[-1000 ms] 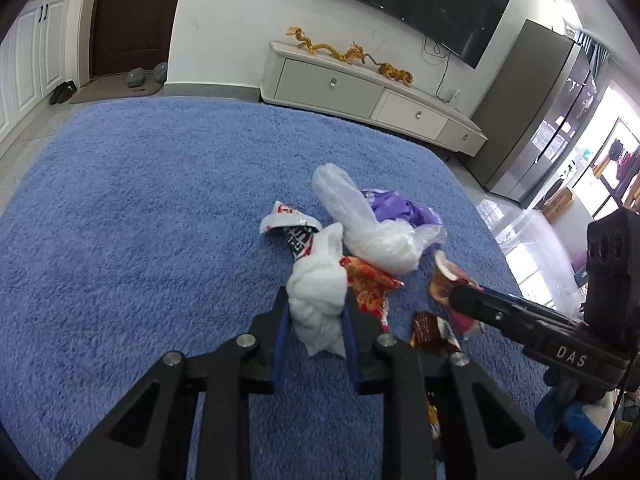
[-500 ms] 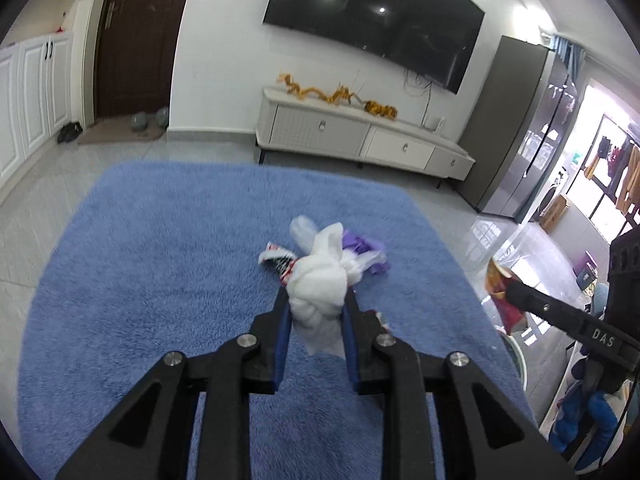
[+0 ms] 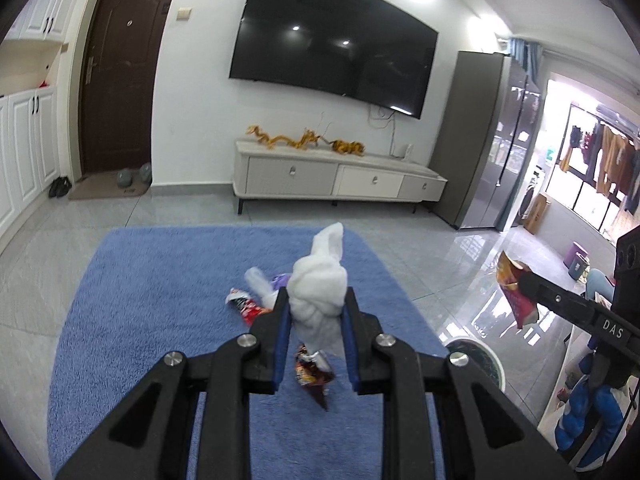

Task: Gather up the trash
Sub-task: 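Carry the tissue and pink-white wrapper over the trash bin and open both tools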

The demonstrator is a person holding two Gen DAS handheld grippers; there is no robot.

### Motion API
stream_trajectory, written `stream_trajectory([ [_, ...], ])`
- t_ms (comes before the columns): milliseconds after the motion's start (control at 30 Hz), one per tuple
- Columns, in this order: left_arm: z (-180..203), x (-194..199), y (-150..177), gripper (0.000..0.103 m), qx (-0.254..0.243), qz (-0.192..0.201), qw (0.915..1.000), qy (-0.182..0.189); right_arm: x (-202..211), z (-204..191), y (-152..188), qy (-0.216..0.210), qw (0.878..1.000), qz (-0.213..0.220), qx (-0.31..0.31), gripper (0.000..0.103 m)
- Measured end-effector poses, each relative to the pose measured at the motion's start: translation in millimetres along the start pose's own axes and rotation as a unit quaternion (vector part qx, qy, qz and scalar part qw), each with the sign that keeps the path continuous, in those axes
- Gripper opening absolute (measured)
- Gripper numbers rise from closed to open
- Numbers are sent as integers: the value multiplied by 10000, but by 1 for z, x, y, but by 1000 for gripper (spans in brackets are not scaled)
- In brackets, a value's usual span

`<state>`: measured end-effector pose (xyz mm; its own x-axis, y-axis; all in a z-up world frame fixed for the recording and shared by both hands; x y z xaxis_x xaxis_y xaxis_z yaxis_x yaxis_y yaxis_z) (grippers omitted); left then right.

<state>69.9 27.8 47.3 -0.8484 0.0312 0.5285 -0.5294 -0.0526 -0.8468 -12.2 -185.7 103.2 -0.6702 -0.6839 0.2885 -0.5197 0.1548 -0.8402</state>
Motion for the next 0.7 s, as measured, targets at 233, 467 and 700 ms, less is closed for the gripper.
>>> stream_trajectory([
  [233,53,17,-15,22,-282,131,9991,293,43,6,-13,188,9989,423,54,26],
  [467,157,0,-9,22,-876,-93,9926,839,98,66,-10,814,9930,807,-278,26],
  [700,275,-43,31,22,-1477,-676,9765,1417,142,160,19,1597,9783,918,-949,26],
])
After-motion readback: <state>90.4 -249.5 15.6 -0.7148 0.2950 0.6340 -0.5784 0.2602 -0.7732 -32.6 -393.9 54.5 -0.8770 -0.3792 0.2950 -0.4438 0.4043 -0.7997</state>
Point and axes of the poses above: each gripper's, at about its wrist camera, not at the fingertips, and x roughly against the way its jaws point, z to its right, y to its underside, the point moved 10 cm from there along -x, roughly the way its jaws point, and after that the axes turned 15 degrees about -y, right-handed, at the moved point
